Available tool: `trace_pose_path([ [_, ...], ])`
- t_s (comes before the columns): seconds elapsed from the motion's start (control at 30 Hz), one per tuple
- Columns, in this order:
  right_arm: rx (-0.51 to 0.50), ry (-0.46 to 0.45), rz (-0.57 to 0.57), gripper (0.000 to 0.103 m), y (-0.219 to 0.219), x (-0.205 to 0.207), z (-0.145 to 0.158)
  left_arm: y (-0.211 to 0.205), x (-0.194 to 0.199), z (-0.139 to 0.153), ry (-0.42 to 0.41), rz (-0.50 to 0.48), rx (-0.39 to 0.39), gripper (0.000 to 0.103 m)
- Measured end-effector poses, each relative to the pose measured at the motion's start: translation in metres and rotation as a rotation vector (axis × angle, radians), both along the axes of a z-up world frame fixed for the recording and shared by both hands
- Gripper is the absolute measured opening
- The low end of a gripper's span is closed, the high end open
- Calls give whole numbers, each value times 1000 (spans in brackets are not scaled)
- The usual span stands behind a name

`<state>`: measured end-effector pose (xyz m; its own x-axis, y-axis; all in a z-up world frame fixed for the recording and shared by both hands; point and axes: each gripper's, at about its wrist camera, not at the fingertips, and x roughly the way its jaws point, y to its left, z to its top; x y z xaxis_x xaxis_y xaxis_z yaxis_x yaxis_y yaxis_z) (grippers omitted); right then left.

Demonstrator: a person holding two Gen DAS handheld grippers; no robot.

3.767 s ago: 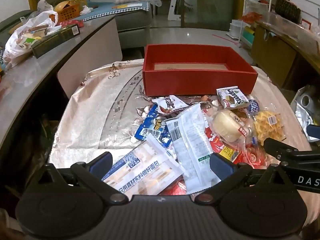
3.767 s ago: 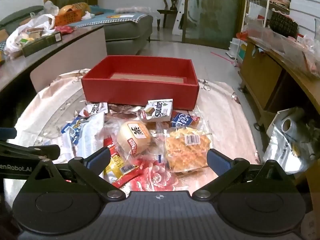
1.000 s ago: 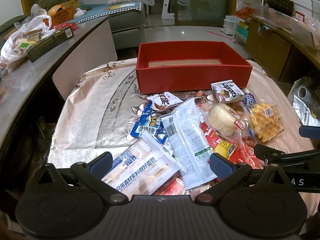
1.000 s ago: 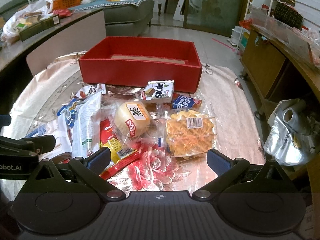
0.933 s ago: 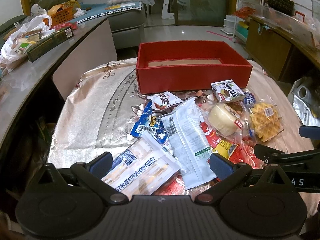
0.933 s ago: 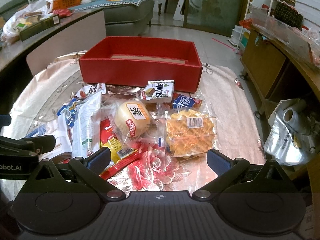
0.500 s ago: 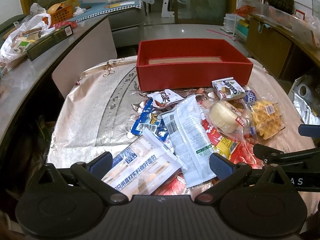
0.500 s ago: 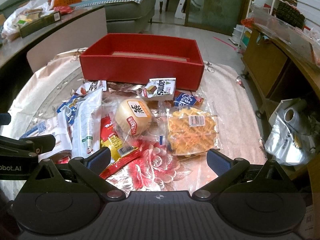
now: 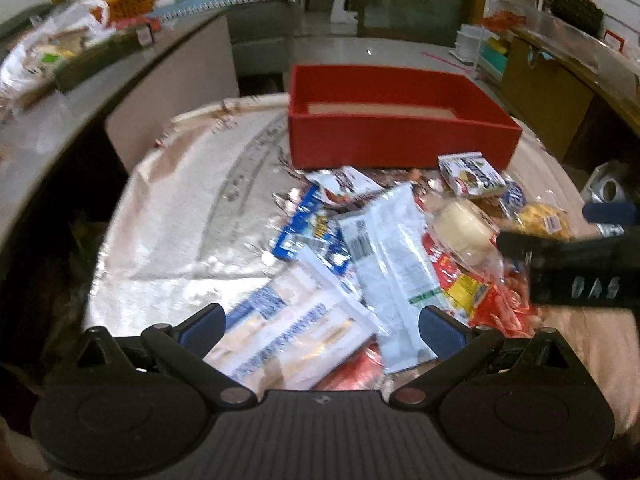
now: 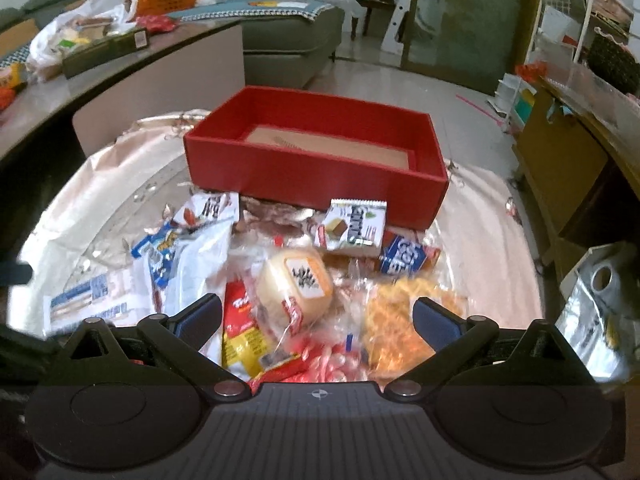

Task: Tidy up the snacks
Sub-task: 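Grasp the white barcode packet with left tool while right tool grasps the wrapped bun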

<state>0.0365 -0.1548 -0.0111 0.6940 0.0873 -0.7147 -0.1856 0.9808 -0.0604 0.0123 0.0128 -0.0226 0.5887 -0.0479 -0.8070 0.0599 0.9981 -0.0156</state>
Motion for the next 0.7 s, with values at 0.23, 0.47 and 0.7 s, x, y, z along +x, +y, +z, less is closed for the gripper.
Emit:
trace_pose_path([
  [0.23,23,-42,-4,103,-19,19,19,-15,36,-13,82,35,-102,98],
  [0.47,134,-10,-15,103,-38,21,22,-31,68,-33,142,69,-124,95],
  [0.7,152,2,-27,103,-47,21,20,-43,80,-50,167,54,-116,86],
])
